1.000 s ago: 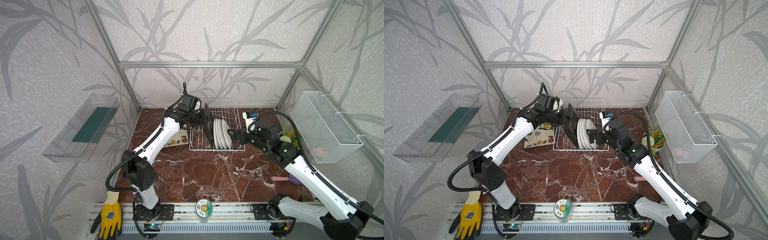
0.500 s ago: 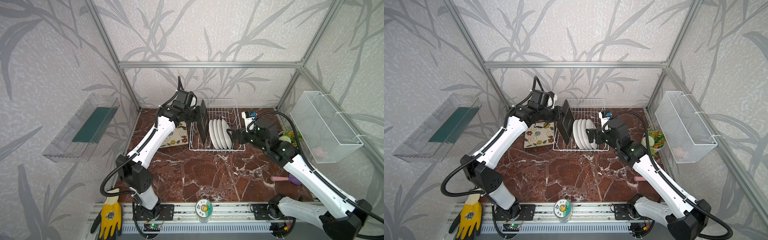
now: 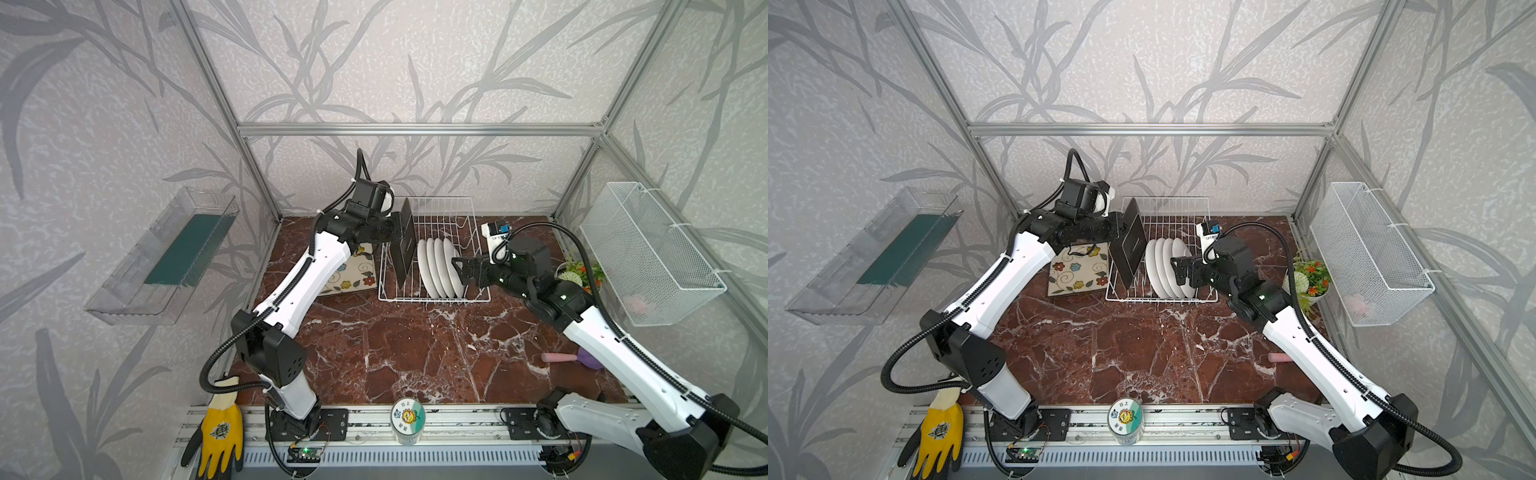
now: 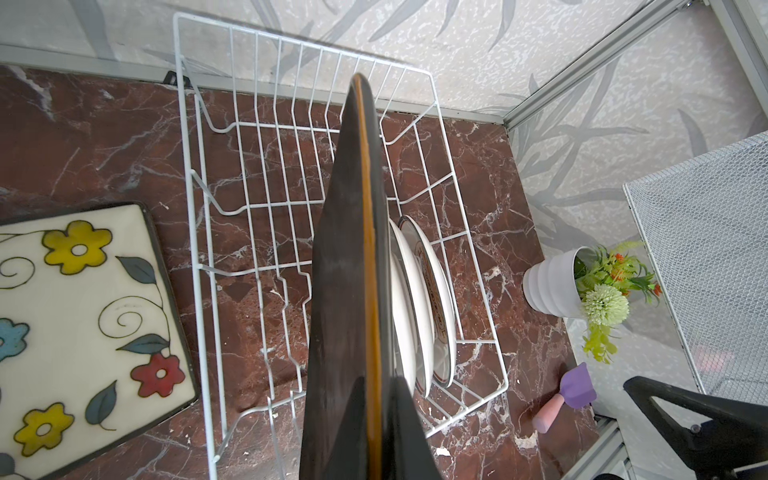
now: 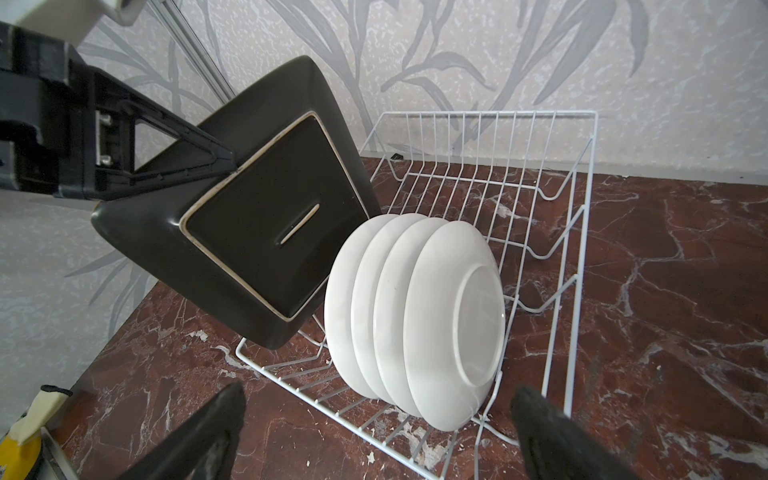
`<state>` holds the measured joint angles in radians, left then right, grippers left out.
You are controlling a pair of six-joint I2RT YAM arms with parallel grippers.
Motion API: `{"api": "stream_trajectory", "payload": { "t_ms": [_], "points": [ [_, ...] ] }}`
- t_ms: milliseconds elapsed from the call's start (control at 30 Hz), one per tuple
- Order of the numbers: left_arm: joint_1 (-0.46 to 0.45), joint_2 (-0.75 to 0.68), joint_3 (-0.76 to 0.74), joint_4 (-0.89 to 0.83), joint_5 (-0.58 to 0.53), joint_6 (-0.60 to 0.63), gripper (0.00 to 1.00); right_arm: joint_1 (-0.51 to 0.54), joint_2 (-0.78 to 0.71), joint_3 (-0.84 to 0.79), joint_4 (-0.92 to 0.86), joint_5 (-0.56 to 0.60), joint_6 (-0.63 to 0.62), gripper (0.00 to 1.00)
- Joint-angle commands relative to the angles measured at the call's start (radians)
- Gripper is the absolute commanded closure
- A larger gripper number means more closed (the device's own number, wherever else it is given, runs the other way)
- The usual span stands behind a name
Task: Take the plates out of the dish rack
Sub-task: 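Lift the black plate from the rack with the left gripper while the right gripper withdraws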
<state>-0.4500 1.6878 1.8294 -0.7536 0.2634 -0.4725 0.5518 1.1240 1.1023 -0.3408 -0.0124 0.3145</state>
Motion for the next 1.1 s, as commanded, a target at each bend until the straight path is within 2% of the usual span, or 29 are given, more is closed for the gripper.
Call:
{"api": "stream_trajectory", "payload": {
  "t_ms": [0, 167, 367, 633, 900, 1067],
  "points": [
    [0.005, -0.077, 0.074, 0.096, -0.011, 0.032, 1.00, -0.005, 0.002, 0.017, 0.025, -0.006, 0.009, 0.01],
    [0.008, -0.077, 0.103, 0.082, -0.027, 0.088, 1.00, -0.019, 0.009, 0.019, 0.025, -0.026, 0.038, 0.01],
    [0.007, -0.112, 0.089, 0.121, -0.052, 0.230, 1.00, -0.071, 0.035, 0.042, 0.030, -0.110, 0.167, 0.01],
    [0.005, -0.216, -0.045, 0.308, -0.120, 0.390, 1.00, -0.143, 0.072, 0.065, 0.057, -0.249, 0.299, 0.01],
    [0.005, -0.311, -0.199, 0.484, -0.071, 0.606, 1.00, -0.194, 0.122, 0.072, 0.112, -0.374, 0.439, 0.01],
    [-0.003, -0.351, -0.255, 0.527, -0.092, 0.740, 1.00, -0.203, 0.152, 0.092, 0.128, -0.392, 0.491, 0.01]
  ]
}}
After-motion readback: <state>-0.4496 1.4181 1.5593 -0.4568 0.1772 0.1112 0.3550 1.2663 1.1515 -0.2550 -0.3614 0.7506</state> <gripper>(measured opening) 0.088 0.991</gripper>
